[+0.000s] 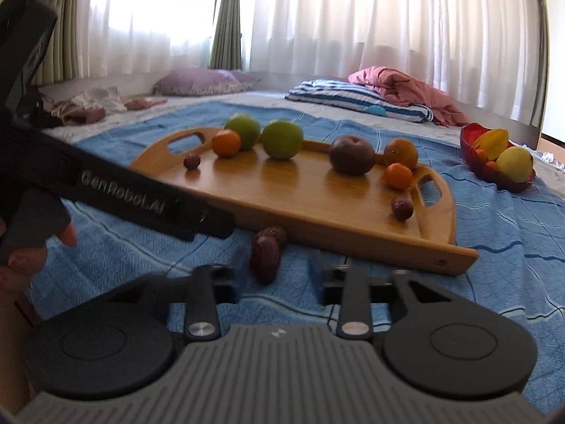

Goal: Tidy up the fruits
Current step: 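Pull both open grippers back toward the remaining red dates on the blanket, then grasp a red date with the left gripper while the right gripper grasps another date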

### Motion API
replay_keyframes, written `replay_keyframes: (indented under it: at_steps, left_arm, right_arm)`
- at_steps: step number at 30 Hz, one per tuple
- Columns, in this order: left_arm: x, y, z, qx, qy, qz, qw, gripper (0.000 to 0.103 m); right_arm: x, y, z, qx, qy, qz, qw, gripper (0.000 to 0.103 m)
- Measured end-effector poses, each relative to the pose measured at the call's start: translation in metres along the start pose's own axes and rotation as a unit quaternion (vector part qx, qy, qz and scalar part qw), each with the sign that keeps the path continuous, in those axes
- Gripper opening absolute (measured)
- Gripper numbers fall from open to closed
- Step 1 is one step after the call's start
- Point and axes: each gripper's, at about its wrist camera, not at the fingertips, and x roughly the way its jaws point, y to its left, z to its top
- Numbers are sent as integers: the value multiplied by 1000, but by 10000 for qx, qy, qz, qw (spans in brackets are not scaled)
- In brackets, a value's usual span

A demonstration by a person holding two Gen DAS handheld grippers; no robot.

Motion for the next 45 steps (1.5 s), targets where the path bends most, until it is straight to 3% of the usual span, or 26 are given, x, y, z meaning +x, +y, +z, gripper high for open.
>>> replay_keyframes:
  at_steps: [3,10,15,26,34,41,45]
  left_arm:
    - [1,0,0,-45,49,-47,10000,89]
    - [3,-10,-2,39,114,-199,9997,74]
    - [8,-24,-4,57,103,-303,9995,57]
    - [22,-50,-6,202,-47,-174,9996,54]
    - [28,-54,-8,231,-129,-35,9996,41]
    - [28,-61,-11,402,-149,-47,9991,20]
    - [31,-62,-11,343,-150,-60,9993,19]
  right_arm:
    - [2,2,-3,-20,24,-25,10000,23]
    - [-6,-9,-5,109,1,-262,9996,24]
    - [-11,-21,-8,200,18,-511,9985,24]
    - [-11,-39,-7,553,4,-706,9960,24]
    - [-5,-41,-8,665,90,-660,9956,28]
    - [0,-48,-6,1021,86,-550,9932,31]
    - [3,-48,-6,1072,93,-577,9925,31]
